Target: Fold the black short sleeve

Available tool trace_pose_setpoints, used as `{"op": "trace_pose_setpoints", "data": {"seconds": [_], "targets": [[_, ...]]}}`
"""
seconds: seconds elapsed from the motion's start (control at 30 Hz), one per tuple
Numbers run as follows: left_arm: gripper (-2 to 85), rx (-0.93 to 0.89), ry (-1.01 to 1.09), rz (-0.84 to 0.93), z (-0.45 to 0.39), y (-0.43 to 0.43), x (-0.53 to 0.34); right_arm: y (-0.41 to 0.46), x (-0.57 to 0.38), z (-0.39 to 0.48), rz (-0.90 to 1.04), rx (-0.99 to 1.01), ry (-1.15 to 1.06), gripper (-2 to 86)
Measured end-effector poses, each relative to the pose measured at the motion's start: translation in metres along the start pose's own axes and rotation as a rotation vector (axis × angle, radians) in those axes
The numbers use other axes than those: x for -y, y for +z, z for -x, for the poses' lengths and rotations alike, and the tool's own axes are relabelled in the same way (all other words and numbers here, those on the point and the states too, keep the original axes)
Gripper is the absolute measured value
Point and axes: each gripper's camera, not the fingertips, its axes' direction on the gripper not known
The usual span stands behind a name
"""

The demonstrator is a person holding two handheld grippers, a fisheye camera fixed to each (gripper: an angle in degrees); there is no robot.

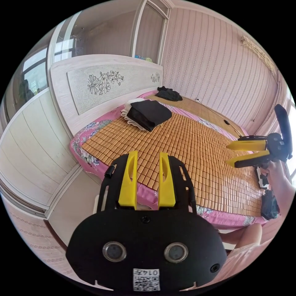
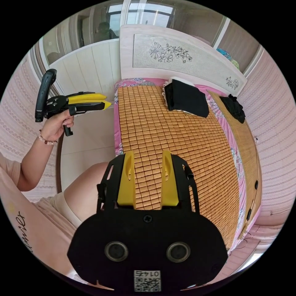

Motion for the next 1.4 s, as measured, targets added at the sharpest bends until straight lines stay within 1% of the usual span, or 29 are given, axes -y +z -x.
{"op": "trace_pose_setpoints", "data": {"seconds": [0.13, 0.23, 0.33, 0.4, 0.5, 0.57, 0.63, 0.77, 0.83, 0.87, 0.9, 0.97, 1.03, 1.07, 1.1, 1.17, 1.2, 1.23, 1.27, 1.33, 1.37, 1.4], "targets": [[11.5, 0.015, 0.012, -0.007, 0.028, 0.036, 0.017, 0.044, 0.031, -0.007, 0.017, -0.019, -0.058, 13.0], [13.2, -0.035, 0.002, -0.010, 0.050, 0.070, 0.034, 0.079, 0.057, -0.018, 0.018, -0.042, -0.102, 12.0], [13.7, -0.098, 0.007, -0.074, 0.071, 0.104, 0.050, 0.115, 0.085, -0.036, -0.044, -0.097, -0.120, 10.5], [13.7, -0.124, 0.039, -0.079, 0.081, 0.131, 0.064, 0.141, 0.106, -0.051, -0.056, -0.136, -0.118, 11.8], [13.6, -0.144, 0.040, -0.051, 0.100, 0.183, 0.091, 0.187, 0.143, -0.080, -0.042, -0.111, -0.094, 13.3], [12.9, -0.243, -0.019, -0.038, 0.118, 0.226, 0.112, 0.214, 0.164, -0.096, -0.025, -0.076, -0.067, 13.6], [12.3, -0.282, -0.036, -0.023, 0.125, 0.259, 0.129, 0.251, 0.185, -0.113, 0.010, -0.066, -0.042, 13.7], [12.4, -0.237, 0.017, 0.010, 0.122, 0.325, 0.156, 0.309, 0.198, -0.127, 0.073, -0.135, -0.056, 13.2], [12.8, -0.226, 0.031, 0.014, 0.120, 0.339, 0.165, 0.338, 0.195, -0.135, 0.121, -0.229, -0.076, 8.2], [12.9, -0.209, 0.062, -0.006, 0.117, 0.342, 0.168, 0.341, 0.193, -0.138, 0.115, -0.254, -0.063, 6.5], [13.0, -0.197, 0.083, -0.013, 0.115, 0.343, 0.169, 0.339, 0.184, -0.146, 0.082, -0.234, -0.055, 4.2], [13.1, -0.174, 0.158, -0.026, 0.108, 0.342, 0.167, 0.326, 0.161, -0.165, 0.012, -0.158, -0.023, 2.4], [13.3, -0.209, 0.196, -0.021, 0.102, 0.336, 0.161, 0.297, 0.111, -0.193, -0.083, -0.099, 0.046, 0.5], [13.4, -0.232, 0.218, -0.017, 0.096, 0.330, 0.154, 0.289, 0.095, -0.199, -0.097, -0.095, 0.059, 0.1], [13.5, -0.245, 0.225, -0.015, 0.092, 0.326, 0.150, 0.274, 0.058, -0.209, -0.127, -0.095, 0.076, -0.2], [13.5, -0.329, 0.263, -0.007, 0.072, 0.305, 0.127, 0.256, -0.004, -0.218, -0.108, -0.037, 0.098, -0.5], [13.5, -0.348, 0.274, 0.000, 0.066, 0.299, 0.119, 0.244, -0.050, -0.219, -0.095, 0.013, 0.132, -0.5], [13.5, -0.390, 0.296, 0.030, 0.053, 0.288, 0.102, 0.236, -0.099, -0.215, -0.063, 0.063, 0.170, -0.5], [13.5, -0.449, 0.304, 0.067, 0.040, 0.278, 0.082, 0.234, -0.124, -0.212, -0.034, 0.087, 0.190, -0.4], [13.5, -0.516, 0.354, 0.123, 0.017, 0.266, 0.051, 0.242, -0.221, -0.187, 0.112, 0.153, 0.265, 0.3], [13.5, -0.520, 0.390, 0.170, 0.002, 0.261, 0.033, 0.248, -0.243, -0.179, 0.154, 0.158, 0.278, 0.5], [13.5, -0.519, 0.412, 0.196, -0.005, 0.259, 0.025, 0.258, -0.284, -0.167, 0.247, 0.157, 0.316, 1.7]]}}
